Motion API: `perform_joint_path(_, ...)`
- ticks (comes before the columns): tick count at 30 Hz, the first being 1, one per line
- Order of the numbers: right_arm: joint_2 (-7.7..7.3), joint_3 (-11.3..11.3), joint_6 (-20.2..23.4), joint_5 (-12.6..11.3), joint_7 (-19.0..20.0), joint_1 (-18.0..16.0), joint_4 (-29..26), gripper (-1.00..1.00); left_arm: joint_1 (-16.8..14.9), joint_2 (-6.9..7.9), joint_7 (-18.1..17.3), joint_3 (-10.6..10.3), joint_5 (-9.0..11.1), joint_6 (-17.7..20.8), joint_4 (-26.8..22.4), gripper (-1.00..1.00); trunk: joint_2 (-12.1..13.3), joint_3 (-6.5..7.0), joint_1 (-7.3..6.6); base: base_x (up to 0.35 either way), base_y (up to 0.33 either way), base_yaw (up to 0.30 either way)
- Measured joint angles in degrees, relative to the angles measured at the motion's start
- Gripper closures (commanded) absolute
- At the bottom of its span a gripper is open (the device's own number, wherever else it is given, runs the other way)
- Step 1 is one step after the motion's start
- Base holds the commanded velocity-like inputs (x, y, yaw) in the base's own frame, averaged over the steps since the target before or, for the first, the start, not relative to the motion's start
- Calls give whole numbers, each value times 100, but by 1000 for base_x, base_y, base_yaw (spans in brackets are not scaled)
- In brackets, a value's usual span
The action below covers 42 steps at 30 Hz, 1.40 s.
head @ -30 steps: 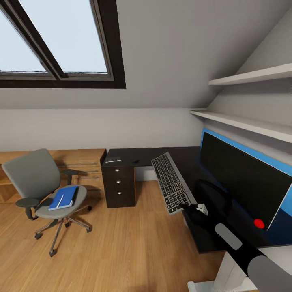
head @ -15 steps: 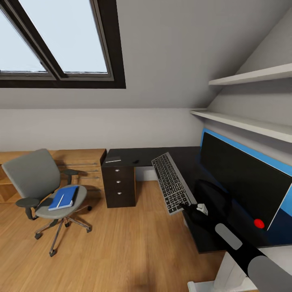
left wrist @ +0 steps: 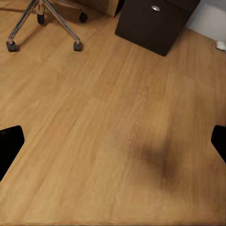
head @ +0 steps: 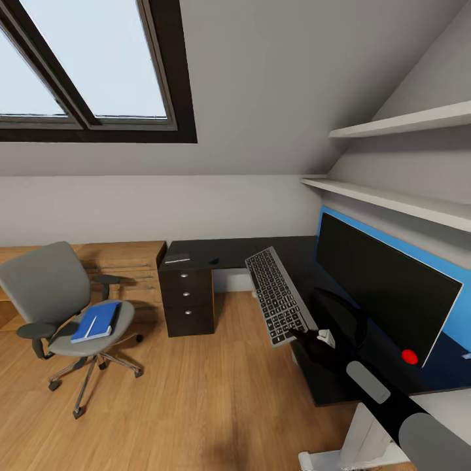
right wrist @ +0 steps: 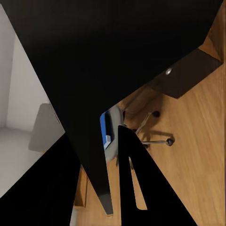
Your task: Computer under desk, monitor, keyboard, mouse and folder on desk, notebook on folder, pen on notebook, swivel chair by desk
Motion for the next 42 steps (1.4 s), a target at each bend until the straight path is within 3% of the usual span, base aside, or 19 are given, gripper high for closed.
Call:
perform_joint_path(11,17,22,-1,-78,9,-1,191,100,0,54,56,8,6,-4,77,-100,0,32,0,0,0,-213)
perform_joint_path(42,9,1,278,-140,28,-2,224,100,1,64,55,27,5,-55,83,-100,0,36,0,0,-1,-6)
